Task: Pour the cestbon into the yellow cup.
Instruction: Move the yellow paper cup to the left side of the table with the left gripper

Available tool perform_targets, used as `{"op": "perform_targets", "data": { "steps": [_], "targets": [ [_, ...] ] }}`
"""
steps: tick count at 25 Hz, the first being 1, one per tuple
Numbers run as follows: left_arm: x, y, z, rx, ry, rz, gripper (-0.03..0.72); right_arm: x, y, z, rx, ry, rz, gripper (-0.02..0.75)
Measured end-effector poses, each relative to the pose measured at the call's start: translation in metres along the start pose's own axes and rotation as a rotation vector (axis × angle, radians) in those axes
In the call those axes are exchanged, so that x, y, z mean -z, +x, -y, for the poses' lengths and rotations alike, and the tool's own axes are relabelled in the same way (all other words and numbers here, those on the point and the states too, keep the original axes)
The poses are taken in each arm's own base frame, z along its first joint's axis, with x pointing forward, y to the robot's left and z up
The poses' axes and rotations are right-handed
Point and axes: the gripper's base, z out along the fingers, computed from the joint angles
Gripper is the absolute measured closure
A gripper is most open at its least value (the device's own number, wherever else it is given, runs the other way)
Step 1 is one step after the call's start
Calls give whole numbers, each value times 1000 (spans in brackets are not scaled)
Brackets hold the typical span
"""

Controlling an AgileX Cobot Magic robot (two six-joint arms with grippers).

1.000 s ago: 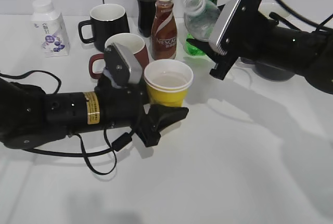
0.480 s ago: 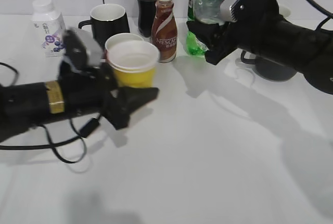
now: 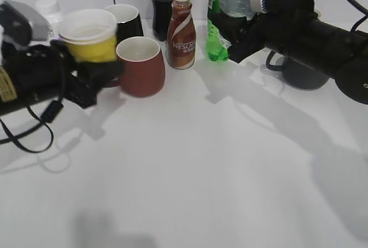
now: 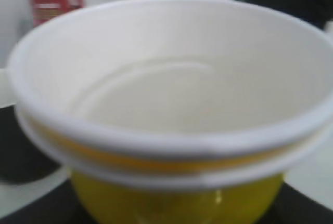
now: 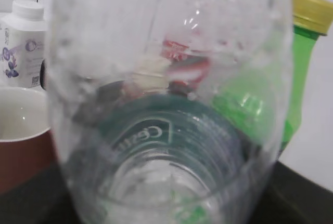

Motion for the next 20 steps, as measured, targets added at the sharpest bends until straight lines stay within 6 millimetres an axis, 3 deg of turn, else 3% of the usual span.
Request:
{"op": "perform_targets", "data": {
  "steps": [12,20],
  "targets": [
    [16,4,-45,60,-293,20,248,0,1,3,-60,31,-9,276],
    [8,31,-57,55,-385,3,248,0,3,3,-66,37,-27,276]
  ]
}}
